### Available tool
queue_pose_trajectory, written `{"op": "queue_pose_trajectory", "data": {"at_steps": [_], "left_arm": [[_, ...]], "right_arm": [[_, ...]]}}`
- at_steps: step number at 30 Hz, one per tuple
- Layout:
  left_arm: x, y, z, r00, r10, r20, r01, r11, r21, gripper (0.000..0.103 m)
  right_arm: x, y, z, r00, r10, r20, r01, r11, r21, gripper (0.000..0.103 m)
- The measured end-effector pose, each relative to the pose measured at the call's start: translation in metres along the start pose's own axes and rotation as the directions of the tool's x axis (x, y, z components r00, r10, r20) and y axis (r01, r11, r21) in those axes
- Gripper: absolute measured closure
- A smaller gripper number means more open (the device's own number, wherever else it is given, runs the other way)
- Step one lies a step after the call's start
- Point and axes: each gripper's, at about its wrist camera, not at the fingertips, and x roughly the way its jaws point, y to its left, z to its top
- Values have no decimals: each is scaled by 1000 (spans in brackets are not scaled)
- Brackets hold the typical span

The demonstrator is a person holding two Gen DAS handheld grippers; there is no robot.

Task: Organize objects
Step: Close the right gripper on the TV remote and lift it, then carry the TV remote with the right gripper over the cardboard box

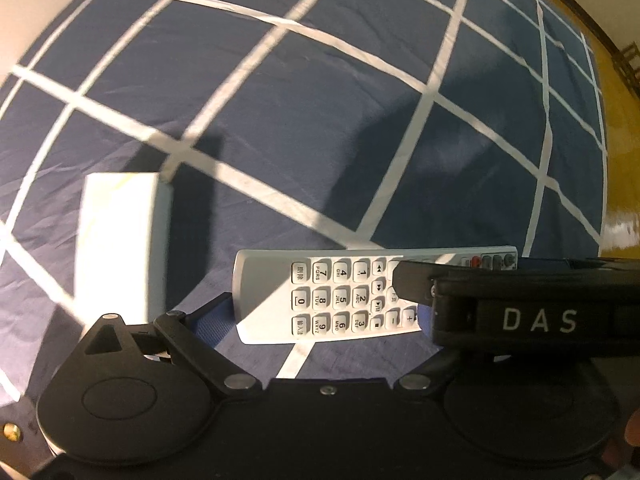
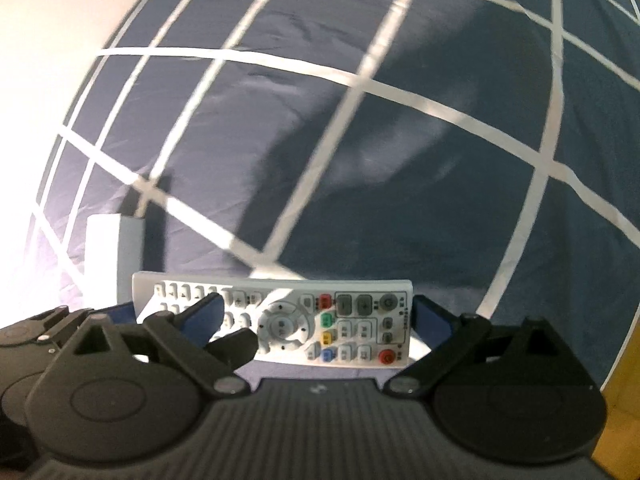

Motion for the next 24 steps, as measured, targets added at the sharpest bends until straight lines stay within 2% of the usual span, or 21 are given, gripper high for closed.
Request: {"op": "queue_pose_trajectory", "data": {"at_steps": [8, 13, 18, 24], "left_arm": [[-51, 25, -34, 996, 52, 79, -43, 993, -108, 8], [-81, 47, -63, 989, 90, 120, -65, 979, -195, 8], [-106, 74, -95, 980, 130, 153, -81, 952, -296, 8], [-133, 108, -145, 967, 186, 174, -96, 899, -427, 8]], "right_arm": [[-30, 46, -16, 999, 46, 25, -42, 990, -135, 4], [-43, 80, -31, 997, 75, 25, -67, 970, -232, 4], [-51, 121, -53, 995, 100, 14, -90, 937, -338, 4], [-56, 174, -88, 992, 128, -17, -121, 875, -468, 4]]}}
